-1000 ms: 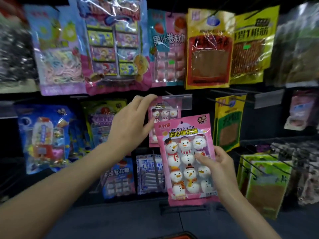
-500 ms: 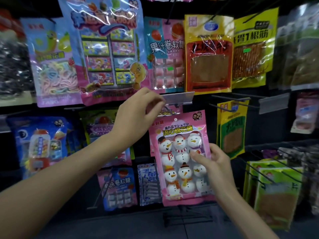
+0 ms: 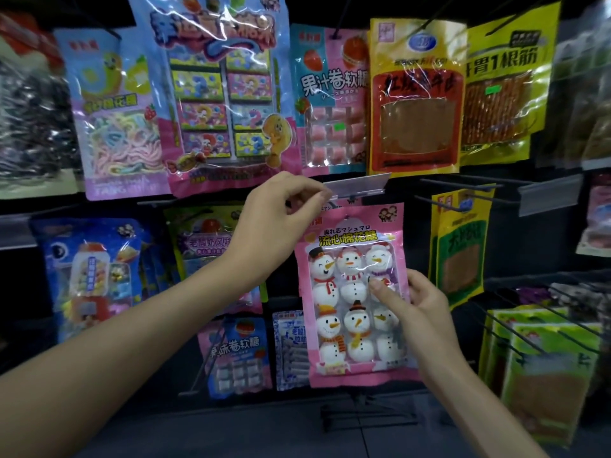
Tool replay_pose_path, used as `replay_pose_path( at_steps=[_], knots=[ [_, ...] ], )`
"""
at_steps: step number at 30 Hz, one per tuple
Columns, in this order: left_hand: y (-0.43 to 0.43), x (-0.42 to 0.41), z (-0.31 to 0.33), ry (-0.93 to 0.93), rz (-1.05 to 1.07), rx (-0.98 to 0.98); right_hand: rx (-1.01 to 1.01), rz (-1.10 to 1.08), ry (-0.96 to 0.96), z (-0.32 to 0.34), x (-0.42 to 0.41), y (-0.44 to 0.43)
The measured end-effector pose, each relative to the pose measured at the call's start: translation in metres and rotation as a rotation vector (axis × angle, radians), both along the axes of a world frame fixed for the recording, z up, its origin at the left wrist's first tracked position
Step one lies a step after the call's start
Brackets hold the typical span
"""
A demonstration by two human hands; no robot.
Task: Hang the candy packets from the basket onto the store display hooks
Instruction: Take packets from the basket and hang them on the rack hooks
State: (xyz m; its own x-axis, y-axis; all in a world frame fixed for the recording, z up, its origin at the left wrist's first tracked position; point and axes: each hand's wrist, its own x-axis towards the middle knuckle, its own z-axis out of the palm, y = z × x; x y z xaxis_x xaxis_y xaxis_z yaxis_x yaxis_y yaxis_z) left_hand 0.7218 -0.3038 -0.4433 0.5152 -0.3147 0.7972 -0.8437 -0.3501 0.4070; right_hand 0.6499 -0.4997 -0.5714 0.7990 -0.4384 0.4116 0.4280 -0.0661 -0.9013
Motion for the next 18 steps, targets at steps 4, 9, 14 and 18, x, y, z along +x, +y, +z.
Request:
replay_pose_path(
  at_steps=[4, 9, 14, 18],
  knots=[
    [-0.002, -0.002, -0.002, 0.013, -0.004, -0.043, 0.031, 0.008, -0.001, 0.002, -0.001, 0.000],
    [-0.004, -0.007, -0.003, 0.021, 0.019, -0.072, 0.066, 0.006, 0.008, 0.005, -0.003, 0.001],
    [-0.006, -0.007, -0.008, 0.032, 0.016, -0.105, 0.099, -0.002, 0.036, 0.004, -0.004, 0.002],
    [-0.007, -0.008, -0.012, 0.024, 0.021, -0.123, 0.098, -0.002, 0.042, 0.006, -0.005, 0.003]
  ],
)
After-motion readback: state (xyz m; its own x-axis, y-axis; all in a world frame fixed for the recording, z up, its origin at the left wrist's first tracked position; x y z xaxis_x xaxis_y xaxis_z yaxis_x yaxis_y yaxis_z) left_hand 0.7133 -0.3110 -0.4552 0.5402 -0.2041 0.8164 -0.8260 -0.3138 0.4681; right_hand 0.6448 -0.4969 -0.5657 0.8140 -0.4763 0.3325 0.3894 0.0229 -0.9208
